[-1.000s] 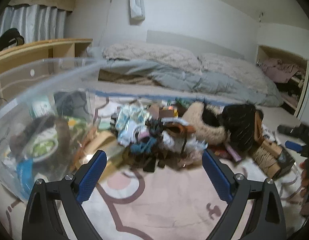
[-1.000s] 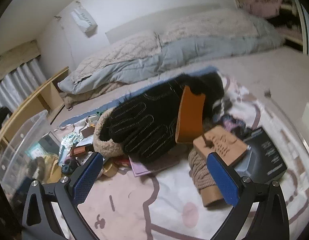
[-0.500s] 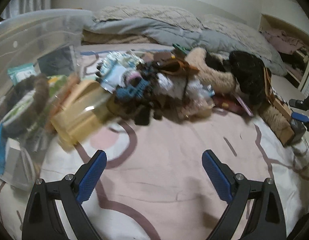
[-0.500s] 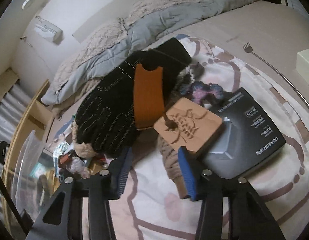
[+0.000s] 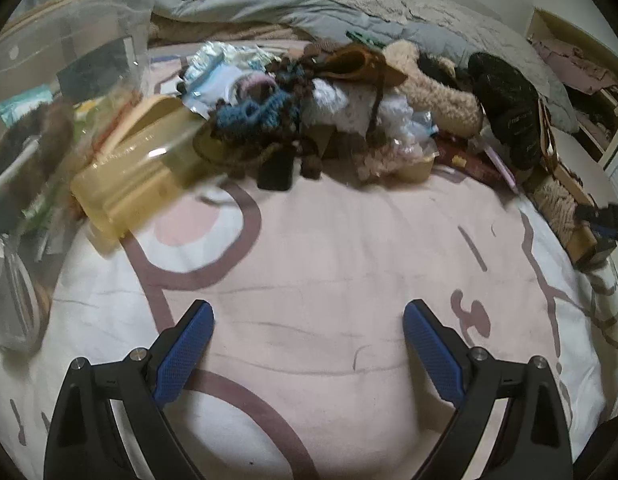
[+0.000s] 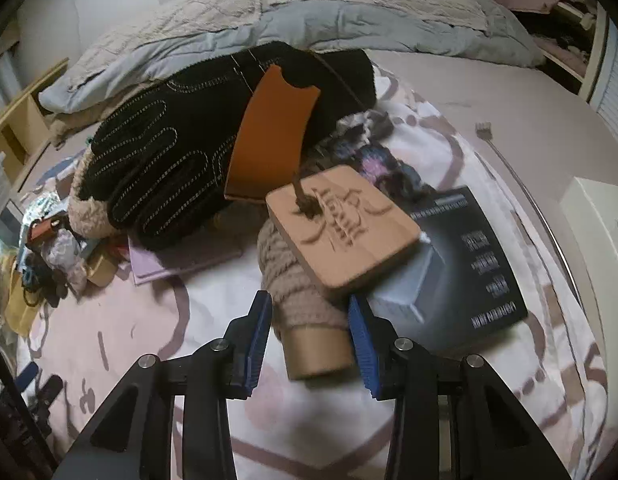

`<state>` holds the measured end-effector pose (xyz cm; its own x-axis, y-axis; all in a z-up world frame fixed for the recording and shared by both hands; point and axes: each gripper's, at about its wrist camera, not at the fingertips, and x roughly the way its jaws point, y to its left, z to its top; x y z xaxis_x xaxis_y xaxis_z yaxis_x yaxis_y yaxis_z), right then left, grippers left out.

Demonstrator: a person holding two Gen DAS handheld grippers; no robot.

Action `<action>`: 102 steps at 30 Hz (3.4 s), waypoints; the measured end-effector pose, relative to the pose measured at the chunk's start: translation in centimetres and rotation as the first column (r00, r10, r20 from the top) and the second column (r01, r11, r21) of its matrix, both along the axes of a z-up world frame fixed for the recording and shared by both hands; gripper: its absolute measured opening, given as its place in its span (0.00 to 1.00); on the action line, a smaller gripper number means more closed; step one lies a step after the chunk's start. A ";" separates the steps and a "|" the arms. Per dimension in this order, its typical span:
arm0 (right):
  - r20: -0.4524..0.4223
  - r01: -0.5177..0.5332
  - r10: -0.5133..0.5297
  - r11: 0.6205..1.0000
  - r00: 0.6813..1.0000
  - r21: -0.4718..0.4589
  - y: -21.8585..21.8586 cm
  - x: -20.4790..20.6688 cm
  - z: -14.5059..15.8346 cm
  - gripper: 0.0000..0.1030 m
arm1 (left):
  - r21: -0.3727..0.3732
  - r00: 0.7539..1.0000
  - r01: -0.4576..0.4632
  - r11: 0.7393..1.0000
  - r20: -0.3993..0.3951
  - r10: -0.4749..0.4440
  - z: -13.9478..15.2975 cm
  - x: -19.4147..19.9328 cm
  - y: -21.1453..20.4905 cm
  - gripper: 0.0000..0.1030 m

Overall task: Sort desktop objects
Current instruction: 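Withdraw both tools from the bin back toward the pile, then lower the right tool onto the rope-wrapped cardboard tube and close it, then lift the rope tube with the right tool and pass it to the left tool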

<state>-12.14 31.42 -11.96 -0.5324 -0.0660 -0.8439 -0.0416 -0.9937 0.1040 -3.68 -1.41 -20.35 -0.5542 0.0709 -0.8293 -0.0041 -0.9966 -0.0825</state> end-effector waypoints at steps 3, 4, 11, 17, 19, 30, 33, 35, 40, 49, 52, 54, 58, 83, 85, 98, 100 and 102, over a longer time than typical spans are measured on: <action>-0.009 -0.021 0.021 0.999 1.000 0.024 -0.3 -0.4 -0.2 0.39 | -0.015 1.000 0.021 1.000 -0.004 -0.021 0.0 0.3 0.5 0.94; -0.010 -0.036 0.036 0.998 0.999 0.047 -0.7 -0.5 -0.3 0.39 | -0.013 1.000 0.030 0.999 -0.004 -0.030 0.1 0.4 0.7 0.94; 0.010 -0.093 0.093 0.985 0.996 0.143 -2.3 -0.2 -0.8 0.41 | 0.006 0.999 0.046 0.999 -0.017 -0.046 0.6 0.9 0.9 0.94; 0.004 -0.064 0.064 0.994 0.998 0.094 -1.6 -0.7 -0.8 0.39 | 0.032 0.999 0.045 0.998 -0.027 -0.044 0.8 0.8 0.8 0.94; -0.003 -0.062 0.063 0.997 0.998 0.048 -1.5 -0.2 -0.3 0.31 | 0.043 0.999 0.034 0.999 -0.033 -0.033 1.0 0.9 0.5 0.94; -0.023 -0.145 0.143 0.968 0.989 -0.203 -5.3 4.1 0.6 0.05 | 0.137 0.998 -0.013 0.990 -0.059 0.021 2.6 1.3 -1.3 0.94; -0.115 -0.121 0.098 0.969 0.989 -0.214 -4.4 3.9 2.4 0.05 | 0.154 0.998 -0.007 0.988 -0.067 0.017 2.9 1.2 -1.4 0.94; -0.128 -0.093 0.063 0.966 0.990 -0.241 -3.6 3.8 2.6 0.07 | 0.162 0.997 -0.002 0.987 -0.071 0.014 3.0 1.2 -1.5 0.94; -0.114 0.013 -0.038 0.976 0.993 -0.217 -1.4 2.6 1.9 0.71 | 0.174 0.997 0.019 0.985 -0.079 -0.006 3.2 1.2 -1.0 0.94; 0.027 0.044 -0.039 0.973 0.999 -0.226 -0.7 -0.9 -1.3 0.62 | 0.193 0.993 0.073 0.979 -0.102 -0.053 3.8 1.6 -0.1 0.94; 0.034 0.056 -0.052 0.987 0.998 -0.152 -1.2 -1.9 -1.7 0.47 | 0.204 0.990 0.104 0.973 -0.117 -0.081 4.1 1.8 0.3 0.94; 0.034 0.060 -0.055 0.988 0.998 -0.144 -1.1 -1.7 -1.7 0.45 | 0.207 0.988 0.115 0.972 -0.125 -0.090 4.4 1.8 0.5 0.94; 0.018 -0.002 0.005 0.992 1.000 -0.125 -1.8 -0.4 -1.1 0.43 | 0.202 0.985 0.130 0.971 -0.142 -0.102 4.8 2.0 0.9 0.94; 0.122 0.100 -0.062 0.939 0.991 -0.330 -0.8 -1.4 -2.3 0.64 | 0.211 0.957 0.266 0.941 -0.177 -0.231 4.9 3.5 4.3 0.94; 0.160 0.104 -0.055 0.943 0.986 -0.317 -0.7 -2.1 -3.3 0.54 | 0.209 0.957 0.267 0.941 -0.174 -0.233 4.8 3.4 4.4 0.94; 0.158 -0.071 0.141 0.920 0.977 -0.385 -5.0 2.8 -2.1 0.53 | 0.218 0.952 0.278 0.936 -0.190 -0.238 5.6 3.8 4.4 0.94; 0.155 -0.120 0.201 0.901 0.967 -0.418 -6.3 3.6 -2.0 0.53 | 0.230 0.953 0.282 0.931 -0.183 -0.243 5.7 3.9 4.3 0.94; 0.136 -0.174 0.263 0.870 0.955 -0.461 -7.9 4.1 -2.0 0.53 | 0.243 0.951 0.292 0.925 -0.179 -0.254 6.0 4.3 4.2 0.94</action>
<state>-8.03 23.49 -13.96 -0.2945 -0.5494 -0.7820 0.1079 -0.8321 0.5440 0.60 2.82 -14.38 -0.5925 0.4408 -0.6743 -0.3040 -0.8975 -0.3196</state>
